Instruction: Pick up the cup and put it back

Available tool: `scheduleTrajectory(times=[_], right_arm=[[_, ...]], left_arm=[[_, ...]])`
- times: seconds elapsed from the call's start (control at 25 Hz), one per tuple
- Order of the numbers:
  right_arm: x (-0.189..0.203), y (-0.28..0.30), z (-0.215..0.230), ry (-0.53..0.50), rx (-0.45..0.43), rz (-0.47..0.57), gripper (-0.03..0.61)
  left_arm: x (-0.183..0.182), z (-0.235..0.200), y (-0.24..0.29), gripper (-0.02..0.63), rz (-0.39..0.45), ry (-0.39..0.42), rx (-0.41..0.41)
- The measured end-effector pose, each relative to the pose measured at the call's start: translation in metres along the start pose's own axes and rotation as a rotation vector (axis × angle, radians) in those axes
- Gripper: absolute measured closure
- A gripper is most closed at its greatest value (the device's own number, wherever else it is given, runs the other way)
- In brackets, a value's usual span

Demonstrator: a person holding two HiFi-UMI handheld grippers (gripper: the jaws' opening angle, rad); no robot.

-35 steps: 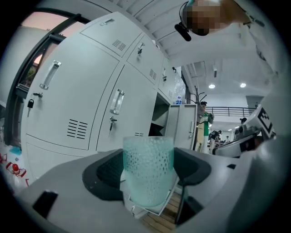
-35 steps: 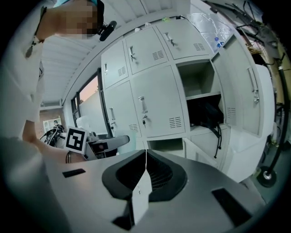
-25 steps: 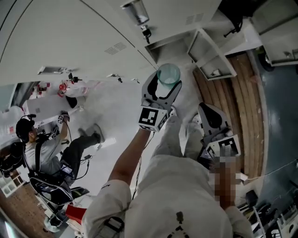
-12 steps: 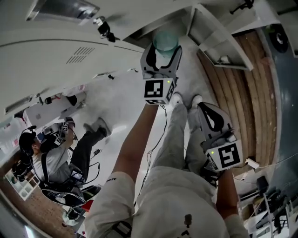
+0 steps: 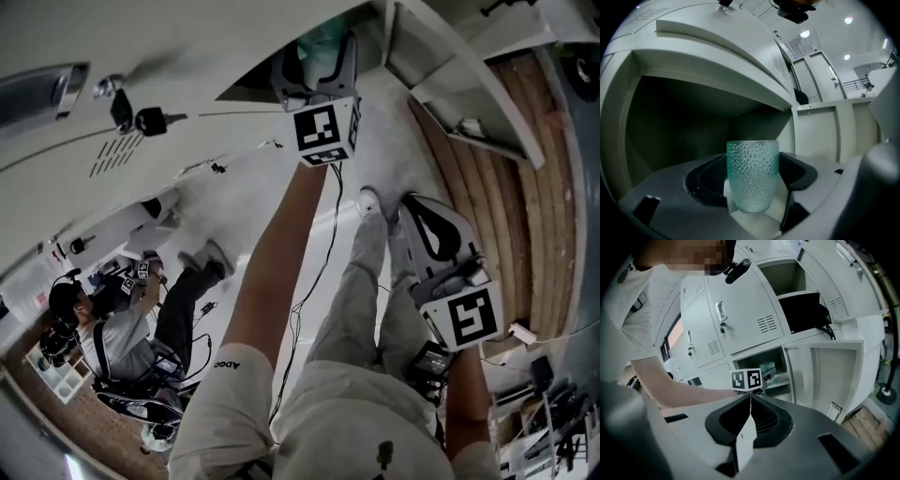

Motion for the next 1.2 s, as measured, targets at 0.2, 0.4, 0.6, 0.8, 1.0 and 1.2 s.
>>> scheduleTrajectory(times=[0.2,0.4,0.6,0.8,1.0,1.2], right_arm=[[0.008,0.006,0.016,0.015,0.009,-0.018,0.553],[0.025,0.003,0.031,0.054,0.025,-0.046,0.552],[0.032,0.004,0.037,0.093,0.043,-0.036,0.552],[0.04,-0.001,0.04,0.106,0.047,-0.044,0.552],[0.048,-0.007,0.042,0.109,0.047,-0.048,0.552],[0.058,-0.016,0.047,0.118,0.055,-0.061,0.552]], left_arm=[[0.005,-0.011,0.033,0.272,0.028,0.015,-0.021],[0.017,-0.015,0.06,0.272,0.024,0.018,-0.039],[0.023,-0.017,0.078,0.272,0.025,-0.003,-0.057],[0.03,-0.012,0.085,0.272,0.008,0.008,-0.063],[0.035,-0.005,0.077,0.27,0.005,0.06,-0.065],[0.037,0.001,0.079,0.271,-0.013,0.108,-0.054]])
Point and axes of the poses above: the fingertips, and each gripper's own axes: y forward along the fingers, z to its right, x out of its underside, the point moved 2 cm from there along -y, backward along the fingers, and after that the axes turned 15 degrees about y, right-handed, at the moved point
